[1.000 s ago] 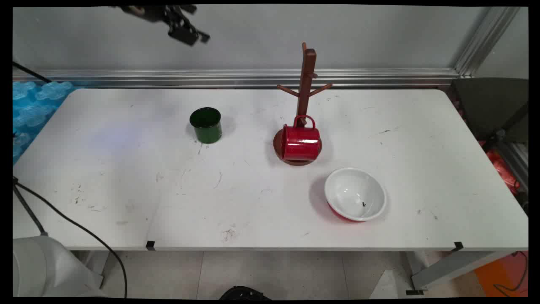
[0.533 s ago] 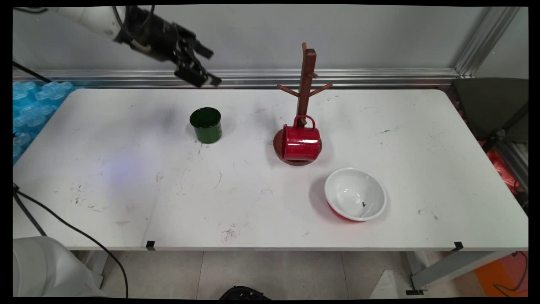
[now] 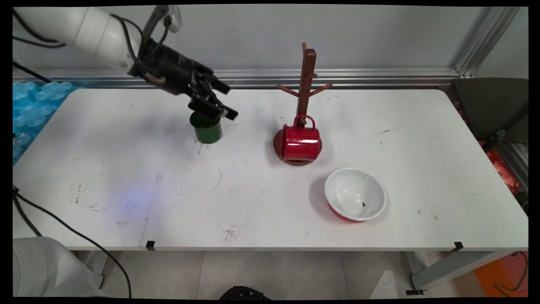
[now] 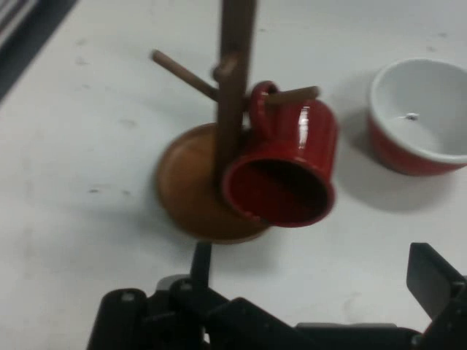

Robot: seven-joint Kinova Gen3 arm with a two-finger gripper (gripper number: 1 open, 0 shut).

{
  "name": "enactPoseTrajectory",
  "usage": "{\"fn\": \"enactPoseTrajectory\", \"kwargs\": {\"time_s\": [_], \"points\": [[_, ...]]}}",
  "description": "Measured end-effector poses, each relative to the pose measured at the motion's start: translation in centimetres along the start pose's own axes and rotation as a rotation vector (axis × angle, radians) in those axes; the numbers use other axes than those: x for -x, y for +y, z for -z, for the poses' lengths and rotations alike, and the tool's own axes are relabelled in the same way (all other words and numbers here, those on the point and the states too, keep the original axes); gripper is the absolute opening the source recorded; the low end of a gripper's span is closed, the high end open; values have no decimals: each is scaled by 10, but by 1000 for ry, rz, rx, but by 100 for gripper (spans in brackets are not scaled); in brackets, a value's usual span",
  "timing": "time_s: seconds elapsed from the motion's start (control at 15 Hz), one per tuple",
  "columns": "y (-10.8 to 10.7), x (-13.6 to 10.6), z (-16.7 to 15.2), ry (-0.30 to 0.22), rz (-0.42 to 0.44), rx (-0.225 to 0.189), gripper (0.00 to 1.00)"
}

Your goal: Pick up the red mug from the rack

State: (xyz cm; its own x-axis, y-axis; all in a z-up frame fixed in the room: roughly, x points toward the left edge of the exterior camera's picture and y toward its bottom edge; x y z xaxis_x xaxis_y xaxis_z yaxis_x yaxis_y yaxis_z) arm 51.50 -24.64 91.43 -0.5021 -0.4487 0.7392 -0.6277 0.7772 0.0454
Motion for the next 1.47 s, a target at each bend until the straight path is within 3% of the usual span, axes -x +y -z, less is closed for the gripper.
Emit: {"fn": "enactPoseTrajectory", "kwargs": {"time_s": [0.4, 1.47], "points": [[11, 18, -38, 37, 76, 50, 100], [13, 46, -137, 102, 172, 56, 100]]}}
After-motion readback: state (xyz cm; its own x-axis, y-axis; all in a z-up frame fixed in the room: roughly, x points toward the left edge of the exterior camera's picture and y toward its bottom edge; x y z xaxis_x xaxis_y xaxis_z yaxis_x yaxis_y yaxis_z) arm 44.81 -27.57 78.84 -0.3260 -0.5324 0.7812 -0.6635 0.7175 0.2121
